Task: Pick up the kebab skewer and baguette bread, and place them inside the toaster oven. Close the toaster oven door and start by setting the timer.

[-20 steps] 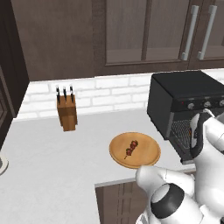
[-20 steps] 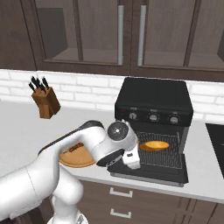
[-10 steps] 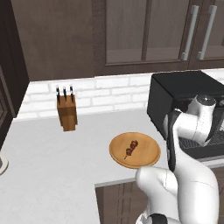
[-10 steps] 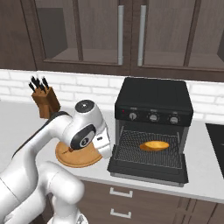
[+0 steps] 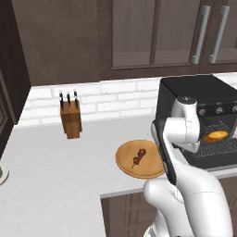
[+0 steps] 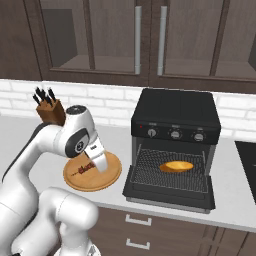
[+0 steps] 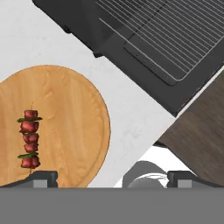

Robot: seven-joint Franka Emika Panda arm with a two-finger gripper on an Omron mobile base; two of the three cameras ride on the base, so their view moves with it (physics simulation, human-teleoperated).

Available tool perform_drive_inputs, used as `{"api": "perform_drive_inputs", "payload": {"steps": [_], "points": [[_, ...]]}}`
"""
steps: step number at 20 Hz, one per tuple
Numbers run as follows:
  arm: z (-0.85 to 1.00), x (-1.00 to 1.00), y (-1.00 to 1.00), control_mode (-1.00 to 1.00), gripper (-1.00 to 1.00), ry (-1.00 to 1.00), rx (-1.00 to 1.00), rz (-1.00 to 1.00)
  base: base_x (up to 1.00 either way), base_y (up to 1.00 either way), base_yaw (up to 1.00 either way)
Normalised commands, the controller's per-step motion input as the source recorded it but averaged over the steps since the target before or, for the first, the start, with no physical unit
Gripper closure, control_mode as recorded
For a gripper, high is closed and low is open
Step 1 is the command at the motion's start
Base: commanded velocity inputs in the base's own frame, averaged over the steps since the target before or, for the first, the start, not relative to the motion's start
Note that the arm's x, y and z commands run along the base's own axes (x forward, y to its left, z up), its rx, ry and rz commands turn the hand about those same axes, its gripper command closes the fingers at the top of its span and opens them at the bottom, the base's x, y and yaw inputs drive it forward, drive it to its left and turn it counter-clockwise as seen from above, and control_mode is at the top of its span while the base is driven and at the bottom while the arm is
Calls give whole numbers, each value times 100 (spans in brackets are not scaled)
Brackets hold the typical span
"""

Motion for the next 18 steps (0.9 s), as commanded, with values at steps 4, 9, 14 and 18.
{"api": "perform_drive_inputs", "payload": {"steps": [4,9,14,18], "points": [[-16,39,58,-100,-100,12,0,21,0,0,0],[-26,41,44,-100,-100,2,0,16,0,0,0],[-28,33,20,-100,-100,2,0,4,0,0,0],[-23,42,24,-100,-100,3,0,3,0,0,0]]}}
